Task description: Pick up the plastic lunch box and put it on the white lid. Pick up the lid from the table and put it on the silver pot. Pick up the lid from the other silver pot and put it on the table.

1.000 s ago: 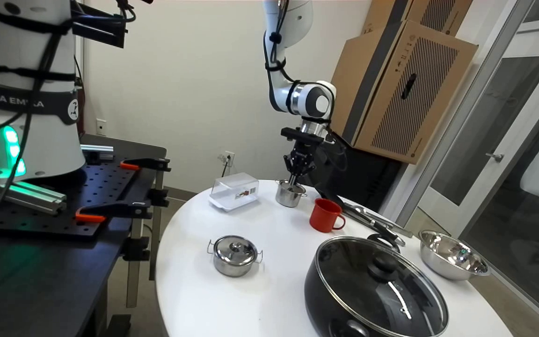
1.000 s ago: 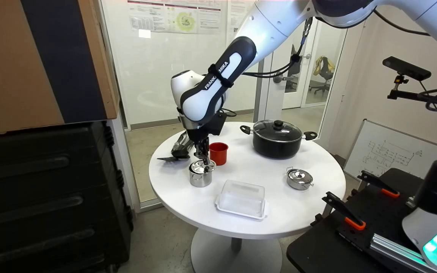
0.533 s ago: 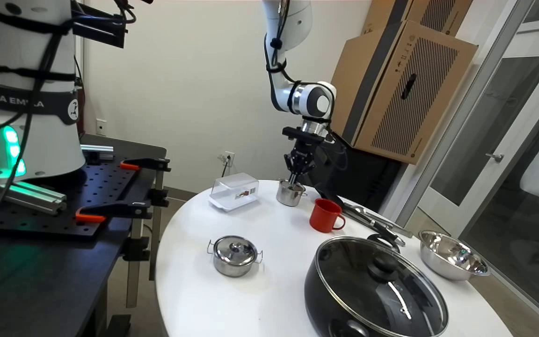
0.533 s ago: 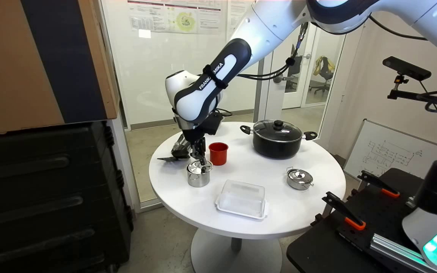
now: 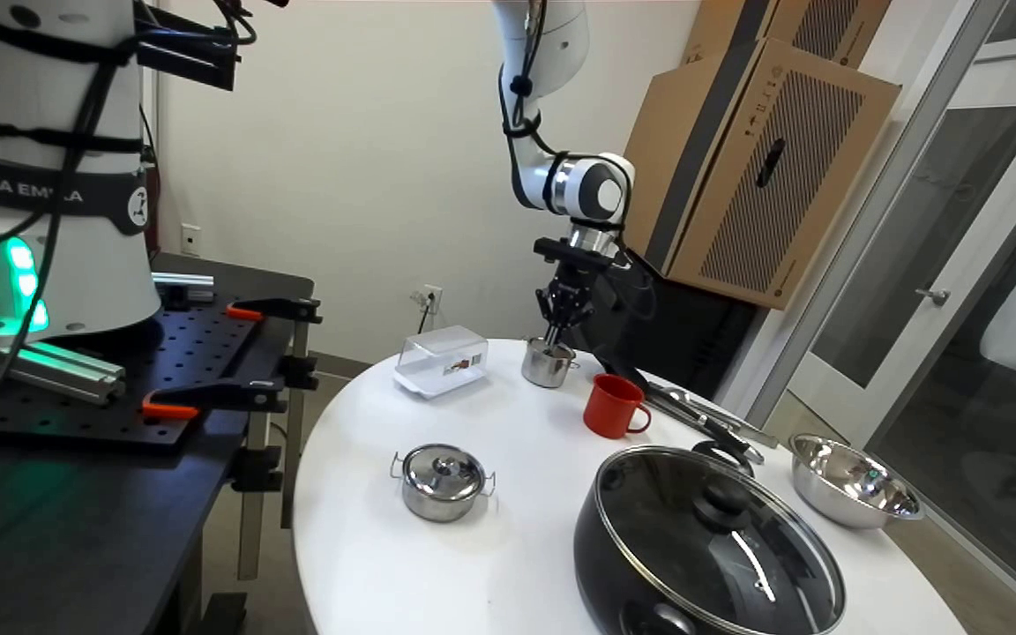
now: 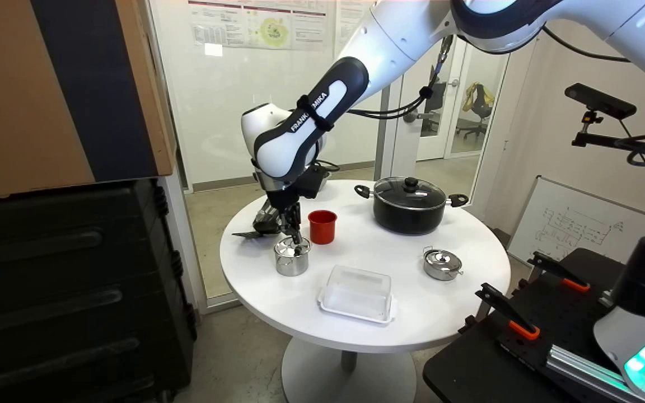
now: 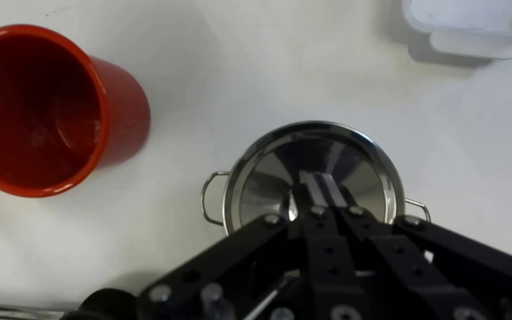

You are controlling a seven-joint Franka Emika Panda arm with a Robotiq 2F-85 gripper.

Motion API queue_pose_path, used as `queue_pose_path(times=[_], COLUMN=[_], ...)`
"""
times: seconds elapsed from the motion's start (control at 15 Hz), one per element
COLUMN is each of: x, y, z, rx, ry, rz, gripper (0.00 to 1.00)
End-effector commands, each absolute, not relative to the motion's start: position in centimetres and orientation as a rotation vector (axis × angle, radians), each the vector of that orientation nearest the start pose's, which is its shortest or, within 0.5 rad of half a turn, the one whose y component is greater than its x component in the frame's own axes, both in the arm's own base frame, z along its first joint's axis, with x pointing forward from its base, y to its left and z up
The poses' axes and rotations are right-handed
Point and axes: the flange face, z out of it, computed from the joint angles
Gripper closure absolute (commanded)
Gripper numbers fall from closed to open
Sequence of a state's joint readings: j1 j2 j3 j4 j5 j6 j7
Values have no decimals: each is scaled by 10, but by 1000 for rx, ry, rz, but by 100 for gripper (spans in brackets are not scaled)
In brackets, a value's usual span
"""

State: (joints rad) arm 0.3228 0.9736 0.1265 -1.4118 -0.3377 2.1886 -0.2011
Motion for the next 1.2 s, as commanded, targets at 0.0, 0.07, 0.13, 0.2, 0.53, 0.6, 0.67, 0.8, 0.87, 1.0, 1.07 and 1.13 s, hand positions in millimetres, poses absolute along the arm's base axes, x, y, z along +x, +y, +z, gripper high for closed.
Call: queue_pose_path(times=[0.0,0.07,0.13,0.2,0.53,0.6,0.67,0.8,0.87,1.0,1.07,1.13], x=[643,643,643,644,646,647,647,646,645,644,642,642], y=[286,287,287,287,287,287,287,286,286,284,283,282], z=[104,105,105,105,105,105,104,103,102,101,100,99], rx=[-2981,-2981,-2981,-2982,-2995,-2997,-2997,-2997,-2998,-2997,-2998,-3000], ry=[-1353,-1354,-1354,-1353,-1341,-1339,-1340,-1342,-1344,-1345,-1346,-1347], rz=[291,288,286,286,279,278,279,281,282,280,276,276], gripper=[100,100,100,100,100,100,100,100,100,100,100,100])
